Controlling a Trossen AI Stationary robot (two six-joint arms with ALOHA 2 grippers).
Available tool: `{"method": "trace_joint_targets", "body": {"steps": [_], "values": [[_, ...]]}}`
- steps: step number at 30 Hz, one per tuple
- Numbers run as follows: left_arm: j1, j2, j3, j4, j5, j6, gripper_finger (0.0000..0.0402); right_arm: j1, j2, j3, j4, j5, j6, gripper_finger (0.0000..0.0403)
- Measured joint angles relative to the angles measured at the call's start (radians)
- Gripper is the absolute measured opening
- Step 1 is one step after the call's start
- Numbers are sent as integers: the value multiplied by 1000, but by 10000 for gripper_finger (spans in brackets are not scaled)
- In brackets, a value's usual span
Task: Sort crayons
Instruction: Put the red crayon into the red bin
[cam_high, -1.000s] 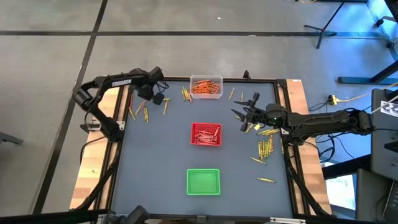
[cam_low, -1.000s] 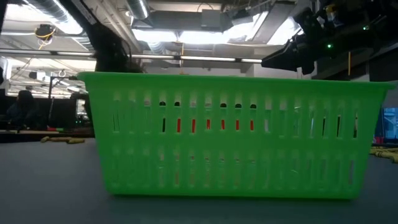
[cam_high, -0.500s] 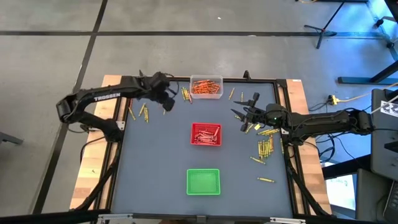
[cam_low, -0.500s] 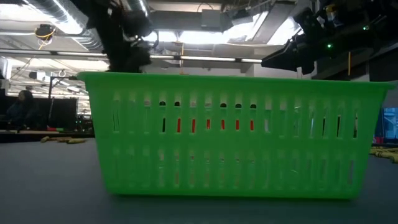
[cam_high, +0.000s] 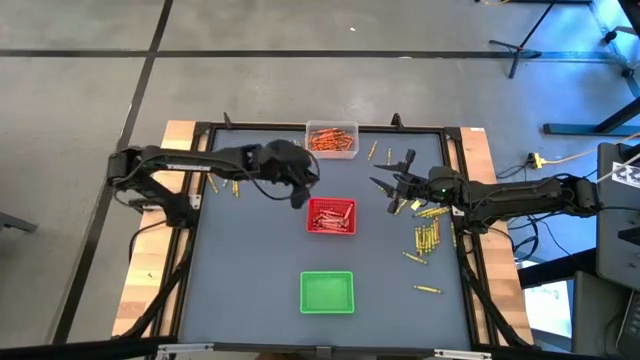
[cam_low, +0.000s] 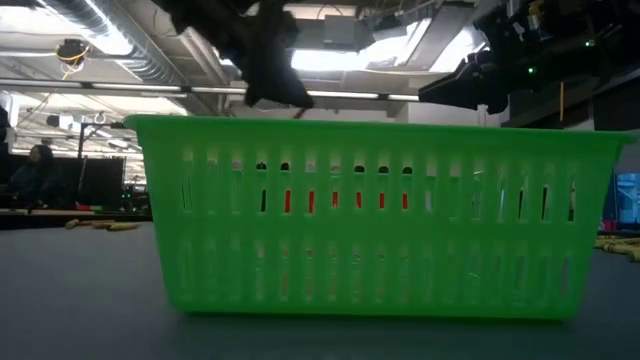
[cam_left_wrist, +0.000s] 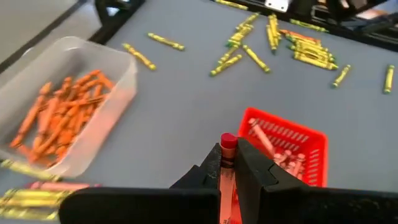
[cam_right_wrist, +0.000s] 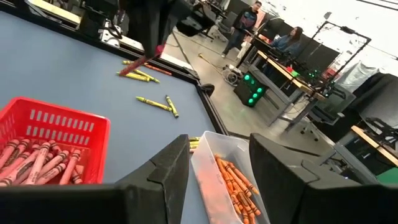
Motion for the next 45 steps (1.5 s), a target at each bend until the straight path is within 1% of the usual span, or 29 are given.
{"method": "trace_joint_targets", "body": {"steps": [7, 11, 16, 19, 26, 29, 31, 36, 38, 42, 45], "values": [[-101, 195, 143, -22, 12, 57, 8, 0, 0, 0, -1, 1, 0, 166], [-140, 275, 190, -16, 0, 100, 8, 0, 0, 0, -15, 1, 0, 166], [-165, 340, 224, -17, -33, 85, 11, 0, 0, 0, -25, 1, 0, 166], [-168, 341, 228, -17, -41, 73, 35, 0, 0, 0, -24, 2, 0, 166], [-170, 329, 229, -34, -53, 34, 123, 0, 0, 0, -24, 2, 0, 166], [-170, 313, 229, -61, -75, 21, 142, 0, 0, 0, -26, 2, 1, 166], [-171, 291, 229, -94, -116, 19, 147, 0, 0, 0, -30, 2, 1, 166], [-169, 214, 229, -212, -264, -27, 146, 0, 0, 0, -31, 2, 1, 166], [-169, 181, 229, -271, -350, -36, 146, 0, 0, 0, -31, 2, 1, 166], [-169, 143, 229, -331, -571, -31, 145, 0, 0, 0, -31, 2, 1, 166], [-169, 132, 228, -355, -662, -22, 145, 0, 0, 0, -30, 2, 1, 166]]}}
